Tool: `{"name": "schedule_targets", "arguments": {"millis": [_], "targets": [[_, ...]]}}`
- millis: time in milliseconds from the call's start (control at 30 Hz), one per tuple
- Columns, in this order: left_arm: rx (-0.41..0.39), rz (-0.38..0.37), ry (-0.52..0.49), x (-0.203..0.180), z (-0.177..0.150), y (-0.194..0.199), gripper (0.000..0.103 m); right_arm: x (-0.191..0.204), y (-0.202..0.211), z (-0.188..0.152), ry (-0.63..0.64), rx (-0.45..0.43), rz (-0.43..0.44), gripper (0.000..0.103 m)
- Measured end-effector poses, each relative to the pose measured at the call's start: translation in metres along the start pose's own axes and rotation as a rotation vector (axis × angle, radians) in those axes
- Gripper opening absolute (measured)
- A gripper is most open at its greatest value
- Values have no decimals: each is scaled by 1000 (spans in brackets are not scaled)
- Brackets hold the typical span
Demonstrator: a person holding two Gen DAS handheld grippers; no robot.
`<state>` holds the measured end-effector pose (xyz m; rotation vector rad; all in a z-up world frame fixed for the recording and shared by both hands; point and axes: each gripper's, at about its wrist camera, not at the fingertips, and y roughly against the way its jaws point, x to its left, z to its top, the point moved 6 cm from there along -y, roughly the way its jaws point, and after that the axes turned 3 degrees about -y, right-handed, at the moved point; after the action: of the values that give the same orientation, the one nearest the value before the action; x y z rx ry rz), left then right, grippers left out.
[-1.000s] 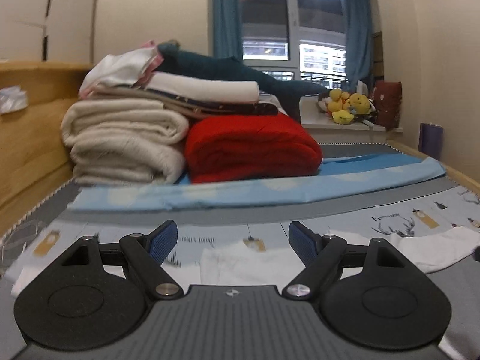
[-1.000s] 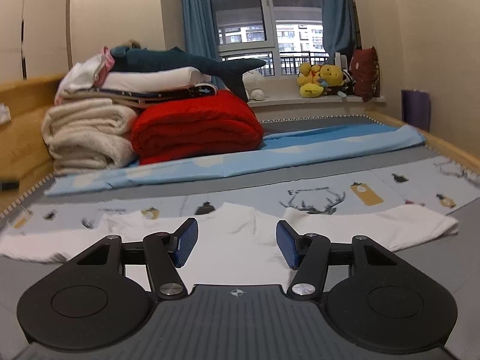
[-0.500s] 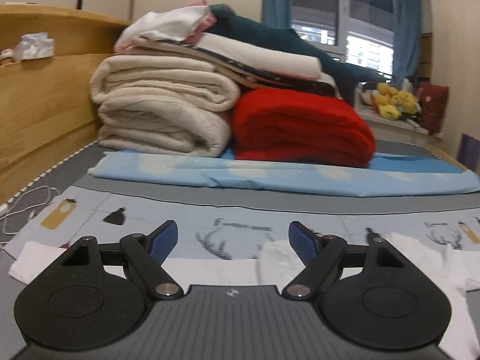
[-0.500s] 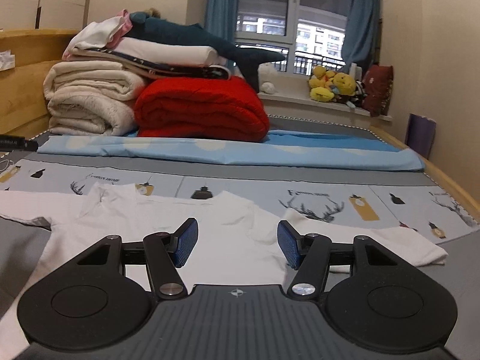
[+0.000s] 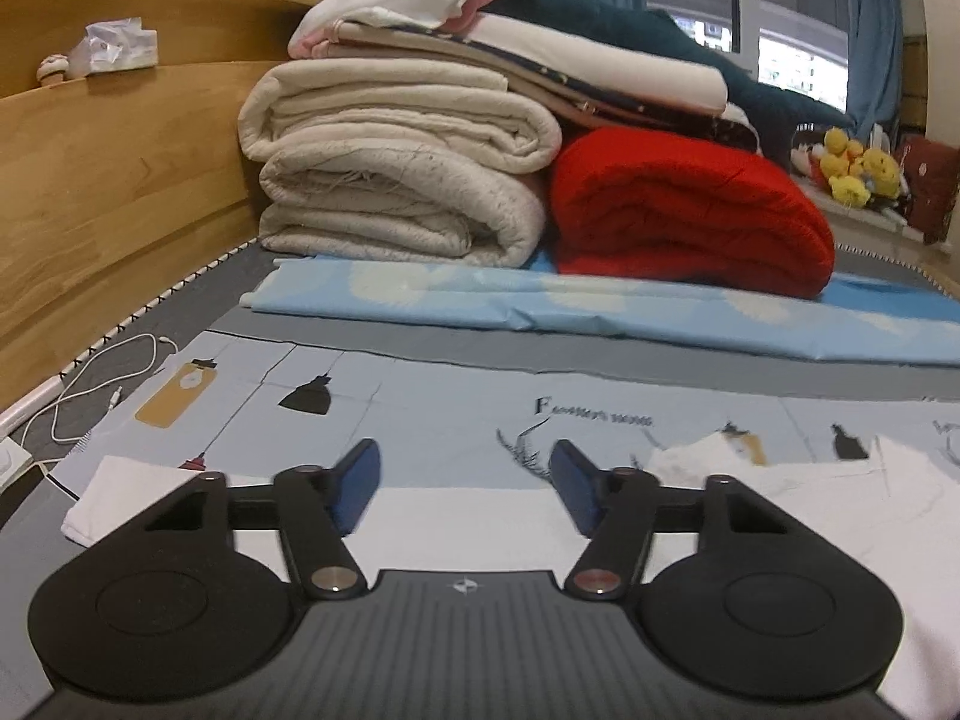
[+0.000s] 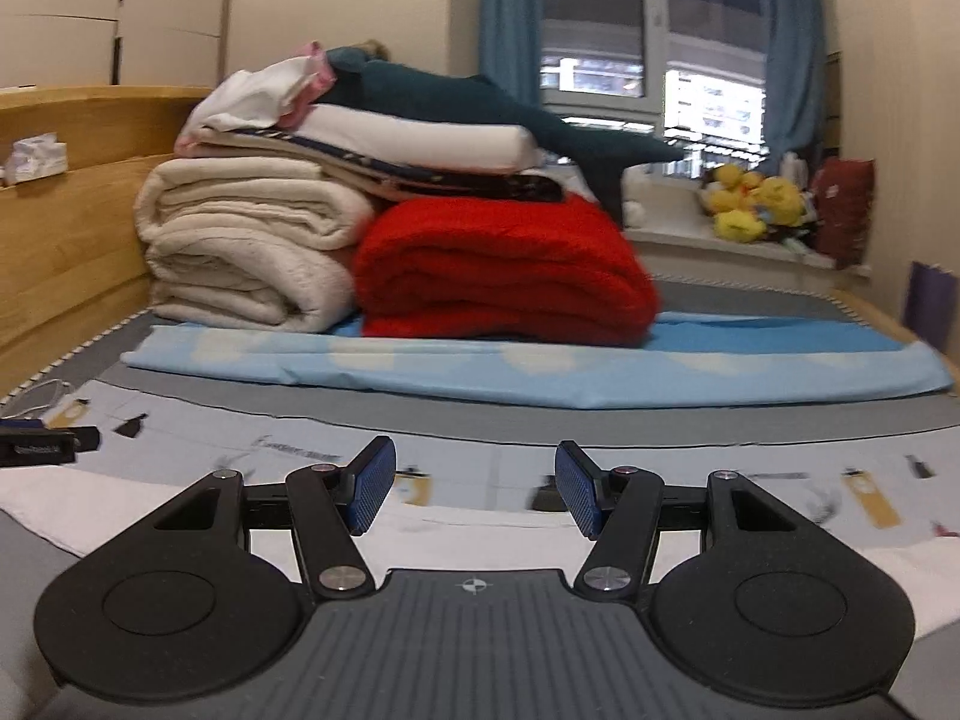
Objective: Fold small clothes
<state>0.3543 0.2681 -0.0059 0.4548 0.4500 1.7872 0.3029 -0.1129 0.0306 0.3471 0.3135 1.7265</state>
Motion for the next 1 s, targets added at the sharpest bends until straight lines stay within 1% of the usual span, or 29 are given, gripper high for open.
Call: {"name": "schedule_targets", "arguments": {"millis": [67,133,233,300,367,467,567,600,633,667,700,733,867,933,1000], "targets": [[14,8,-13,6,-3,-8,55,6,-11,-5,2,12,27,61],[30,16,-17,11,-8,-17,51,7,-20,-14,-2,19,37,61],[60,31,-1,21,-12,-32,51,3,-36,-23,-21,73,20,61],[86,42,37,31,-14,-43,51,4,-43,-22,-32,84,43,61],[110,50,92,43,-16,-52,51,3,-47,-20,-5,75,49,61],[134,58,143,64,-20,-63,51,-3,-50,-23,33,81,43,61],[177,79,201,94,-30,-76,51,-14,-56,-25,3,107,38,59],[193,87,231,106,-35,-79,51,-16,-58,-25,-5,113,37,56],[208,97,263,119,-39,-83,51,-17,-60,-24,-10,115,39,48],[226,114,300,134,-44,-87,51,-18,-61,-22,-11,114,44,43],[243,134,341,150,-50,-92,51,-18,-62,-21,-11,112,52,35],[260,158,384,166,-56,-96,52,-18,-62,-20,-8,109,61,30],[308,270,514,222,-80,-108,57,-19,-64,-22,29,108,67,30],[327,327,564,242,-90,-111,60,-21,-67,-24,32,124,75,30],[355,360,614,255,-100,-112,60,-21,-69,-26,37,141,82,30]]}}
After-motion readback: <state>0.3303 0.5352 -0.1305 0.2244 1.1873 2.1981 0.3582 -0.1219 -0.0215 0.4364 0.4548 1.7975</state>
